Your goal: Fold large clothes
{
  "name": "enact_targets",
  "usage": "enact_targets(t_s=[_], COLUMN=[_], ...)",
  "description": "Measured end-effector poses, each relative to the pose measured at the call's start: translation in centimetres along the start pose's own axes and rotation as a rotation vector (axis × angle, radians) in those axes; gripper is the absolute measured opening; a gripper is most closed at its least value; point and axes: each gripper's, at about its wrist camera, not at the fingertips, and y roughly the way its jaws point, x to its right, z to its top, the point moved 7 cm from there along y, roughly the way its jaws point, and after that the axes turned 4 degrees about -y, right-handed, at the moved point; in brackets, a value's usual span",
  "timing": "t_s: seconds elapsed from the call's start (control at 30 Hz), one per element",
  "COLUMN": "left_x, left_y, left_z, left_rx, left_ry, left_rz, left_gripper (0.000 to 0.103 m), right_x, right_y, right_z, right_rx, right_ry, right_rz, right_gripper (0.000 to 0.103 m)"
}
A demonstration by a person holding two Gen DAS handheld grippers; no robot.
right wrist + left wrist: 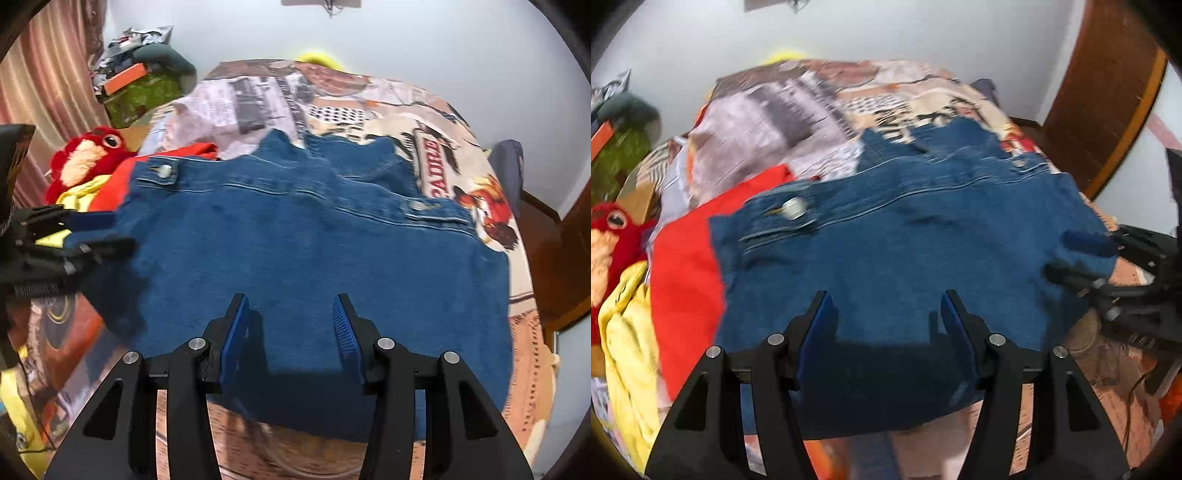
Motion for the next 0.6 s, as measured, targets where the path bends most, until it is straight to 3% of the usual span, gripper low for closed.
enact_targets(t_s=[0.1,0.27,0.3,0.4,0.53,0.6], left_x=[1.0,0.2,-0.3,-1.9,-4.4,-6.2], left_y=[0.9,4.4,4.4,3.7,2.5,1.8], left_z=[-0.1,-2.3,-2.5,-2.8,-3.7,-4.6], left_rx=[0.020,-0.065,-0.053,-0.045,-0.020,-0.002], left_ry=[0.014,0.040,0.026,-0.016,-0.030,-0.080], left_rz=[0.026,0.086,0.072,0.075,0.191,0.232], left_gripper=[0.066,0.069,0.073,0.075,0.075,0.076], right_x=[0.2,2.4,3.4,5.8,7.7,8.8], right_y=[1.1,2.3,2.2,1.7,0.2,-0.2], right_z=[-0.5,-2.8,-3.2,-4.3,-5.3,-5.8], right_rx=[-0.025,-0.099,-0.102,-0.113,-0.070,-0.085], right_ry=[-0.002,0.038,0.065,0.109,0.194,0.209], right_rz=[-0.033,-0.040,-0.053,-0.091,-0.039,-0.120], right_gripper=[0.054,0.064,0.066,0.067,0.068,0.068])
